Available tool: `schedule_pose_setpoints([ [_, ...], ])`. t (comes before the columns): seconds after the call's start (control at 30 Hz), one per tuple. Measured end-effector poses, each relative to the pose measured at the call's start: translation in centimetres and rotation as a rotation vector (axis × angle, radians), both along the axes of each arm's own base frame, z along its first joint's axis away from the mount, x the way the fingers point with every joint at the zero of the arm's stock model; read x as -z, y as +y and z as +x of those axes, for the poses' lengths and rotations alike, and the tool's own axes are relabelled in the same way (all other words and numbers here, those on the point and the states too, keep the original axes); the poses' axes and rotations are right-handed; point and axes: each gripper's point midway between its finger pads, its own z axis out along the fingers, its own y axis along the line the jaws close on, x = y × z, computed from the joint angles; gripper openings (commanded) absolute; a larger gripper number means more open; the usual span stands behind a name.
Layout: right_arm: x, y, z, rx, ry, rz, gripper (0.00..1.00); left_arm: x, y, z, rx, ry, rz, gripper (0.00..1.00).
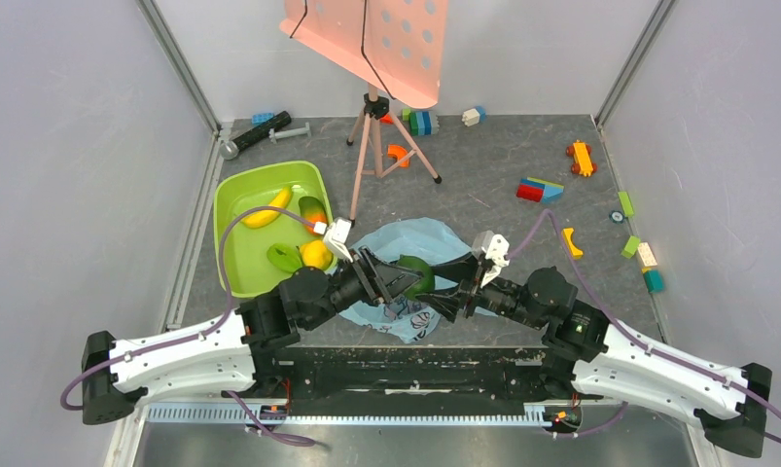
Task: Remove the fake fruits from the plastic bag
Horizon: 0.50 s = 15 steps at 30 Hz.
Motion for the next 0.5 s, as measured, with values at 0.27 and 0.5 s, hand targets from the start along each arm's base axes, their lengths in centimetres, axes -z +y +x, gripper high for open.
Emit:
schedule_pose_setpoints([
  [0.27, -0.4, -0.2, 0.1, 0.008, -0.014, 0.008, 0.75, -0.2, 0.0, -0.1, 0.004, -0.005, -0.011, 0.36],
  [0.5, -0.3, -1.1, 0.2, 0.038, -0.015, 0.002, 0.84, -0.4, 0.9, 0.8, -0.042, -0.031, 0.068, 0.35],
])
